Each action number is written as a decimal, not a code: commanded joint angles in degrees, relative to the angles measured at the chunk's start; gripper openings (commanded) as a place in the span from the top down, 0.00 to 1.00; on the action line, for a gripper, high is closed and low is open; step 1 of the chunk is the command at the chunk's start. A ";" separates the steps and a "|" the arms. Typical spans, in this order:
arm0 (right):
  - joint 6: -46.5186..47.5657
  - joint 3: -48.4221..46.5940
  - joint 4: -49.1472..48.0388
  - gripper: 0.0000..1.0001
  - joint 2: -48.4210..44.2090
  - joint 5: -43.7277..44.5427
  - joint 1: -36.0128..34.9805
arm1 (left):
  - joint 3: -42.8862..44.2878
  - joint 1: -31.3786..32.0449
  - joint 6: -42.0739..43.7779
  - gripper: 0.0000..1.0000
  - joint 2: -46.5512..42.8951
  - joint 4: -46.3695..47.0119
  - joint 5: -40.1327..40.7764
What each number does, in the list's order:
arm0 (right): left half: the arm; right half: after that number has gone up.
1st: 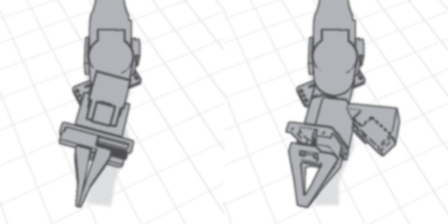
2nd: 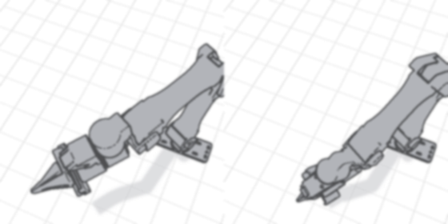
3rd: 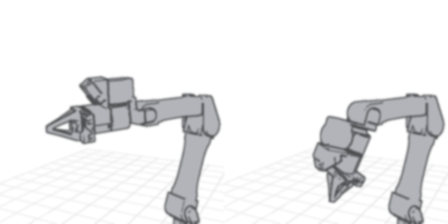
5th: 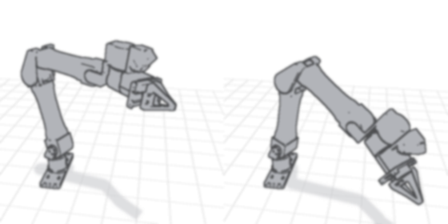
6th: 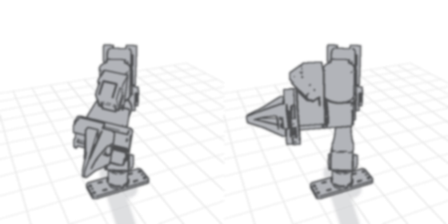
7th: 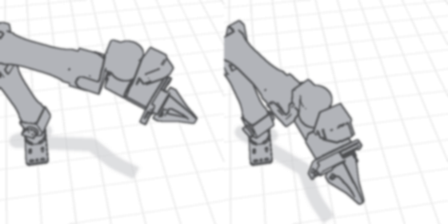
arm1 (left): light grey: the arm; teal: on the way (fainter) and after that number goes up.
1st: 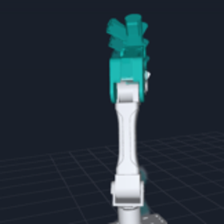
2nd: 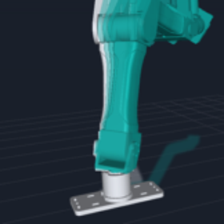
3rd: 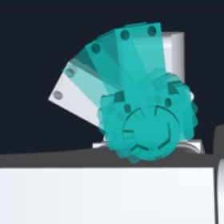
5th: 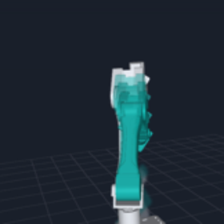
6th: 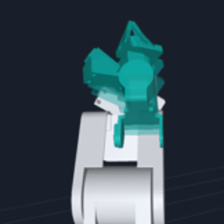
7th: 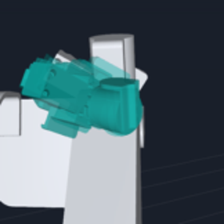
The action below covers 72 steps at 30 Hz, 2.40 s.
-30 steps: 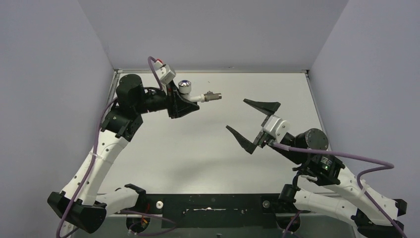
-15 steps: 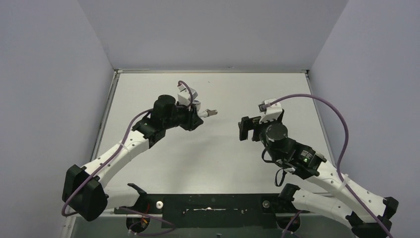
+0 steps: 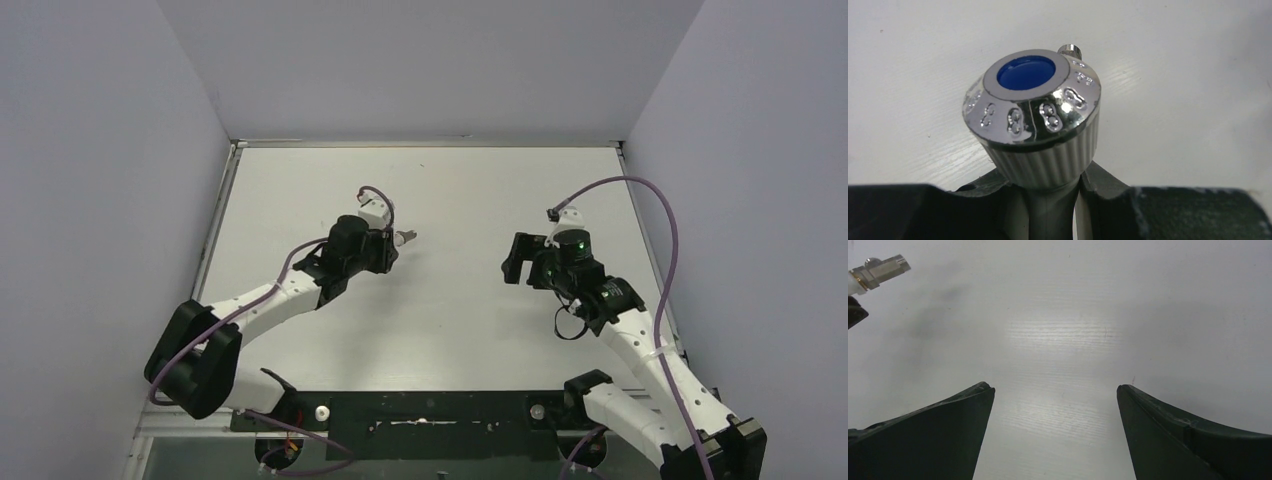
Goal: Install the water faucets
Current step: Place the water faucet at the center of the board, then reset both arms
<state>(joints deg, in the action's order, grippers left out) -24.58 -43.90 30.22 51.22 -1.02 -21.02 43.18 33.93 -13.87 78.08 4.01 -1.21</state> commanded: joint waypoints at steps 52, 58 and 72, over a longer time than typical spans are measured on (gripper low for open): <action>-1.57 2.16 -0.82 0.00 -8.58 -5.32 -0.17 | -11.44 3.91 -3.05 0.60 8.97 23.99 12.38; -1.54 1.22 -0.51 0.00 -8.96 -3.42 -0.16 | -11.08 3.95 -3.18 0.53 3.98 21.55 12.03; 0.17 -3.63 -0.62 0.00 -10.01 14.09 -0.16 | -7.97 3.97 -3.63 0.34 -22.81 1.67 19.55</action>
<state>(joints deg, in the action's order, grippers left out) -26.22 -43.18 30.55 41.04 4.89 -21.08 31.66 37.74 -16.99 62.19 12.58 14.48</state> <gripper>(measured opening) 0.999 0.651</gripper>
